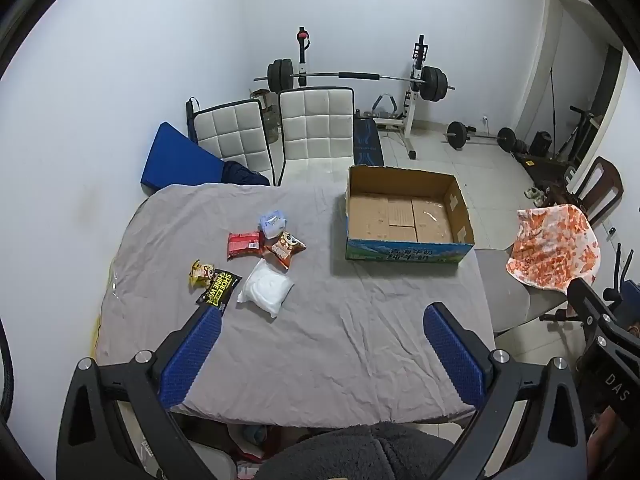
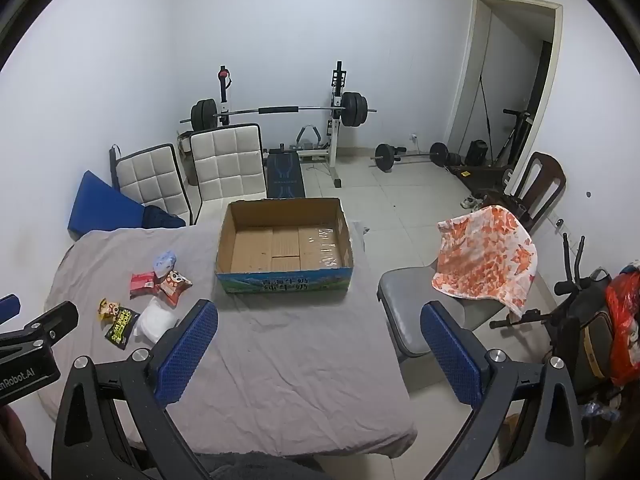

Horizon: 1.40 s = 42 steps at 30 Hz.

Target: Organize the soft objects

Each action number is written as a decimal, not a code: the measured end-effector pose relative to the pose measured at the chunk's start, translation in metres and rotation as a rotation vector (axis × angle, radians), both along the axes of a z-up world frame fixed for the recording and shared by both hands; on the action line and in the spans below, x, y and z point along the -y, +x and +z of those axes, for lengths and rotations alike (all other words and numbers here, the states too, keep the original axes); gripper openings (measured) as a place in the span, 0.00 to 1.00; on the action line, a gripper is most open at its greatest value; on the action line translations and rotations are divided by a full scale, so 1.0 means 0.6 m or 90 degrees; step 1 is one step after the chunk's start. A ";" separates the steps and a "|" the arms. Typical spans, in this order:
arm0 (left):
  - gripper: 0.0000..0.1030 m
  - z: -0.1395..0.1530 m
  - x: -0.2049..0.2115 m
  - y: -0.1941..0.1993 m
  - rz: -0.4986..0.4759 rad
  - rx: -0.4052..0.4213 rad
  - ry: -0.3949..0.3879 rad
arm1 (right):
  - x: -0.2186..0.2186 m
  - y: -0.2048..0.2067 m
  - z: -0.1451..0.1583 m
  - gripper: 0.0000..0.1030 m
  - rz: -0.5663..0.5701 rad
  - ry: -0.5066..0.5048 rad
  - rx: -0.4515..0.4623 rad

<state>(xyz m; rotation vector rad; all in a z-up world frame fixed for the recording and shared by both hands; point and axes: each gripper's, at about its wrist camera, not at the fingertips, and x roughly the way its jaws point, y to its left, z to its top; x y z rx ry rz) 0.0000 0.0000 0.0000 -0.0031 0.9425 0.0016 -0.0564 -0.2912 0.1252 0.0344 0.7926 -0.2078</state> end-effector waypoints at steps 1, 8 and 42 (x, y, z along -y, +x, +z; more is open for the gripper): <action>1.00 0.000 0.000 0.000 0.000 -0.001 0.004 | 0.000 0.000 0.000 1.00 0.000 0.000 0.001; 1.00 0.000 0.001 0.001 0.000 0.002 0.009 | 0.000 0.000 0.001 1.00 0.002 0.002 0.004; 1.00 0.020 -0.014 -0.006 0.022 0.026 0.000 | -0.005 0.005 0.016 1.00 0.020 -0.002 0.023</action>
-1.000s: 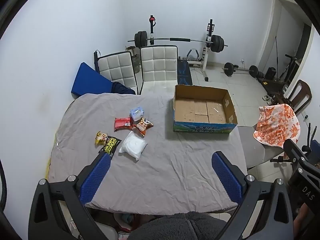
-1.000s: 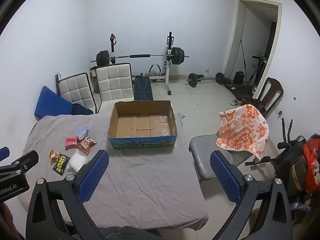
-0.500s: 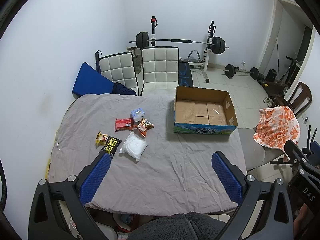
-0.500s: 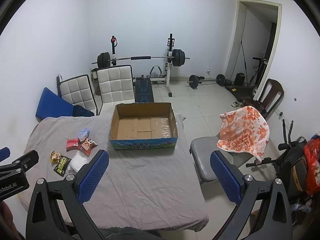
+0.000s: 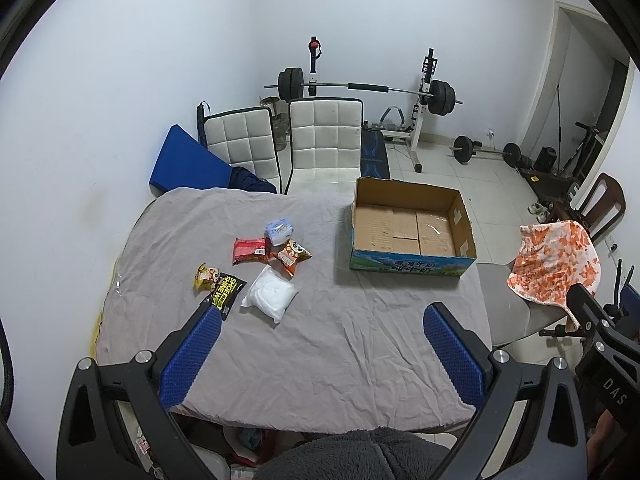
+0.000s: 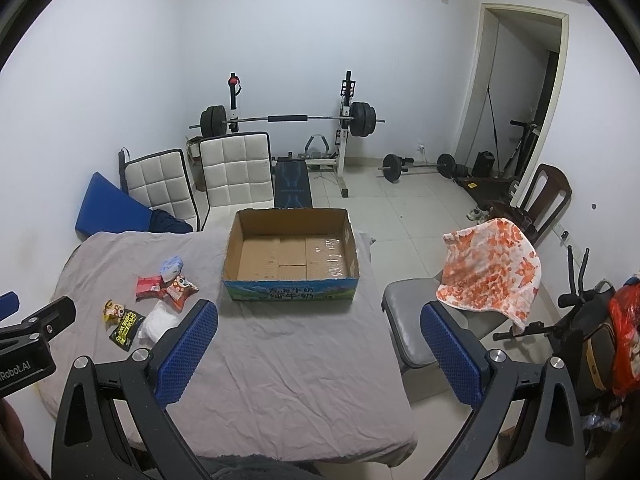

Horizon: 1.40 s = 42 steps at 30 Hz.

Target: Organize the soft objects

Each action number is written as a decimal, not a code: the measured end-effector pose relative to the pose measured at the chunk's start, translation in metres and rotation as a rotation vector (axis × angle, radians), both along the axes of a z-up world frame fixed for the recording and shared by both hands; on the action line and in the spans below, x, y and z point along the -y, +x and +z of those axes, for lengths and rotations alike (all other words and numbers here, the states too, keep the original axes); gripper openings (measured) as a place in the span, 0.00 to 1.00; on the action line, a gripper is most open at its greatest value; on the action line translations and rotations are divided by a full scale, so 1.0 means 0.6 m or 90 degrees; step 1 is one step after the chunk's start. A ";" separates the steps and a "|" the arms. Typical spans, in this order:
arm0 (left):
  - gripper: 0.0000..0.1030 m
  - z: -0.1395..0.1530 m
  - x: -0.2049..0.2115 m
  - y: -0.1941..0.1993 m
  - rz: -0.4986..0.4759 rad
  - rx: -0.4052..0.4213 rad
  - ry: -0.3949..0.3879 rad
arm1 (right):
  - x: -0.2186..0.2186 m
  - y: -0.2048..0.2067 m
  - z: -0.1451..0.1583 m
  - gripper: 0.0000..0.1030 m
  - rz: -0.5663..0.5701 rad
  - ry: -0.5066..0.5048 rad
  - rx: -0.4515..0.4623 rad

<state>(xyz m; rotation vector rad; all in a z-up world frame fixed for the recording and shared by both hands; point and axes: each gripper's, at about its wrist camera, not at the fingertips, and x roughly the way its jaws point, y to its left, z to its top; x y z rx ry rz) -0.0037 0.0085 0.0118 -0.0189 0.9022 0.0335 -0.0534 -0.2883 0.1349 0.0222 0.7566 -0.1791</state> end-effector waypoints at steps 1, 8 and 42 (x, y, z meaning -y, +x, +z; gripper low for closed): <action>1.00 0.001 -0.001 0.000 0.000 0.000 -0.001 | 0.000 0.000 0.000 1.00 0.000 0.001 0.000; 1.00 -0.001 -0.006 -0.003 0.004 0.006 -0.002 | -0.003 -0.002 0.000 1.00 0.003 0.000 0.007; 1.00 -0.002 -0.005 -0.001 0.005 0.006 -0.003 | 0.007 0.013 0.000 1.00 0.018 0.016 0.018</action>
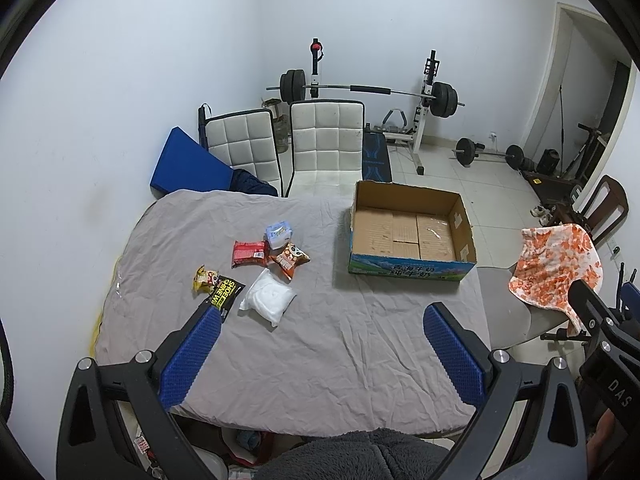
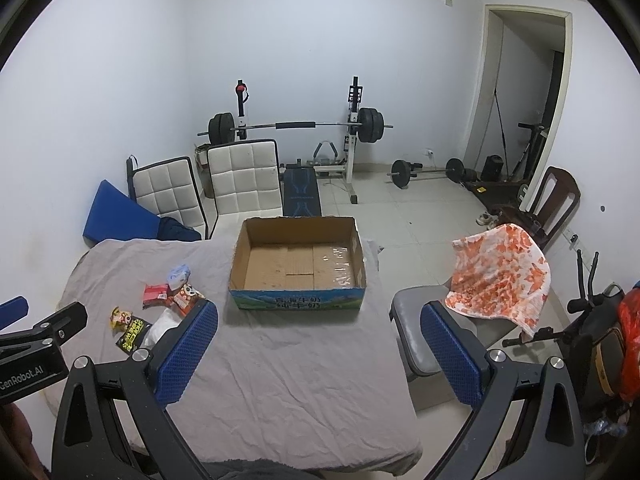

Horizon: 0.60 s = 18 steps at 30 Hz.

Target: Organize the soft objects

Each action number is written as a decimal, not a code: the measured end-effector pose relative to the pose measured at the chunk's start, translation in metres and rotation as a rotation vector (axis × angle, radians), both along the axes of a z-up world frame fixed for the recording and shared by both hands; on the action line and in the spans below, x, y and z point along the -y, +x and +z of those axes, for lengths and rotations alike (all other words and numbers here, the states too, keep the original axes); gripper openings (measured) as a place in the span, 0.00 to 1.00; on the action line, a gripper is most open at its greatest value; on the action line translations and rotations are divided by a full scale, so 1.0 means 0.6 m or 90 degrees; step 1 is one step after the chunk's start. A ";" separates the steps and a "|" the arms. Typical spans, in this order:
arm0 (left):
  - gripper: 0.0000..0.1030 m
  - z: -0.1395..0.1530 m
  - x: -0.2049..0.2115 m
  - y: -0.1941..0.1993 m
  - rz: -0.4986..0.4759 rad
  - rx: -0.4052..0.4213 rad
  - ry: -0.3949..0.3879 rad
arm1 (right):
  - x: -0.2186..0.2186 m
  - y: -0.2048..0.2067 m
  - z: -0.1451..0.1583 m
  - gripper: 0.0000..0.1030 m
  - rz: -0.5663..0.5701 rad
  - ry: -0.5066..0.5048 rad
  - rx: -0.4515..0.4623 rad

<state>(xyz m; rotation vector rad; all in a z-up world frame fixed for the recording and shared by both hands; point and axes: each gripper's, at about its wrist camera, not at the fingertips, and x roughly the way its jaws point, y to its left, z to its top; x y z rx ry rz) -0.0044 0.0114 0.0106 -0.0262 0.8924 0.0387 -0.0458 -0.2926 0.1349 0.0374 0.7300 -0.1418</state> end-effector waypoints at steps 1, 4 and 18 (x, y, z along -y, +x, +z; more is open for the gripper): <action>1.00 0.000 0.000 0.001 0.002 0.000 0.000 | 0.002 0.002 -0.001 1.00 0.001 0.001 0.001; 1.00 0.002 0.002 0.006 0.008 0.000 0.003 | 0.008 0.006 -0.003 1.00 0.005 0.004 0.002; 1.00 -0.015 0.009 0.044 0.066 -0.017 0.016 | 0.037 0.074 -0.045 1.00 0.060 0.041 -0.031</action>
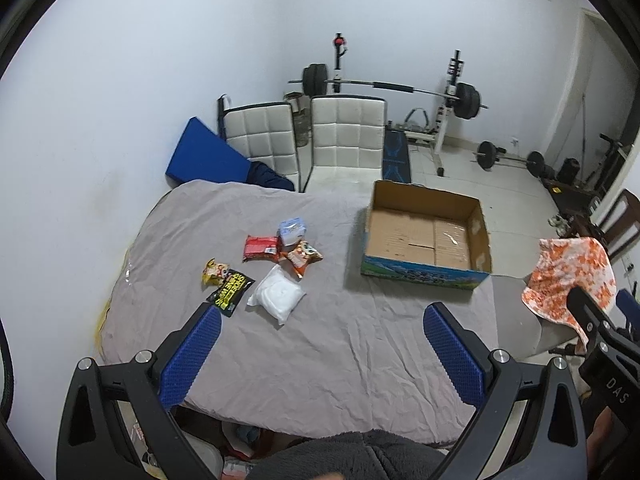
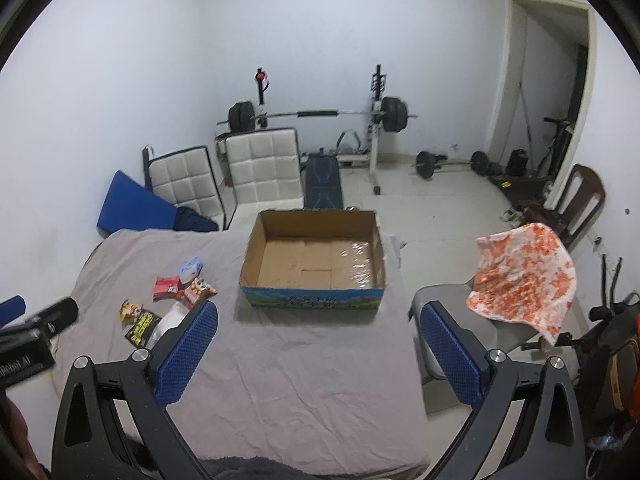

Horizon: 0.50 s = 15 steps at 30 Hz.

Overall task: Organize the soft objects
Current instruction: 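Grasp the black wipes pack with the left tool while the right tool grasps the white zip bag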

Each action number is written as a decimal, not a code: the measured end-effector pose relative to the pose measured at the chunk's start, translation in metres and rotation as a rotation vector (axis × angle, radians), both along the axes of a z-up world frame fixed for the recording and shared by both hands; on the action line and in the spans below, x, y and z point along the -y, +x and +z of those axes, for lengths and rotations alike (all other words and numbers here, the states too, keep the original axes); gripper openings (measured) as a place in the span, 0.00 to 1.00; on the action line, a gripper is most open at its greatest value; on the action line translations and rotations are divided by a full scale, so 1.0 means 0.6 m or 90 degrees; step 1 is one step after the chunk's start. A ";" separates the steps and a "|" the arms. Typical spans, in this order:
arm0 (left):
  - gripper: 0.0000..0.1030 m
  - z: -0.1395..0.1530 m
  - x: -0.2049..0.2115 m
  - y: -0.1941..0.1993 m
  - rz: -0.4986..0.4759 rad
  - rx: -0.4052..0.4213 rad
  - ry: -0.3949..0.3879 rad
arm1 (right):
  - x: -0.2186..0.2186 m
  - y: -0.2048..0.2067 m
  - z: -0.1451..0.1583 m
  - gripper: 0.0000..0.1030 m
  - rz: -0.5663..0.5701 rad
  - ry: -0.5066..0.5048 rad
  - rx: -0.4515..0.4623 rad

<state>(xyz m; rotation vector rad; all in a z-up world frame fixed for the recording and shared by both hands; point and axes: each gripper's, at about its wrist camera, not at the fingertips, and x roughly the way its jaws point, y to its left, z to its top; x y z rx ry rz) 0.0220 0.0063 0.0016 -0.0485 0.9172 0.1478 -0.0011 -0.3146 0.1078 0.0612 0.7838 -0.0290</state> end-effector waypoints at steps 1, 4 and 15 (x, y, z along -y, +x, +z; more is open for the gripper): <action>1.00 -0.004 -0.009 0.004 0.014 0.000 0.000 | 0.001 0.011 -0.011 1.00 0.011 0.010 -0.009; 1.00 -0.027 -0.064 0.014 0.085 -0.009 -0.003 | -0.006 0.044 -0.047 1.00 0.031 0.023 -0.034; 1.00 -0.167 -0.290 0.082 0.205 -0.118 -0.022 | -0.204 0.237 -0.278 1.00 0.192 0.000 -0.240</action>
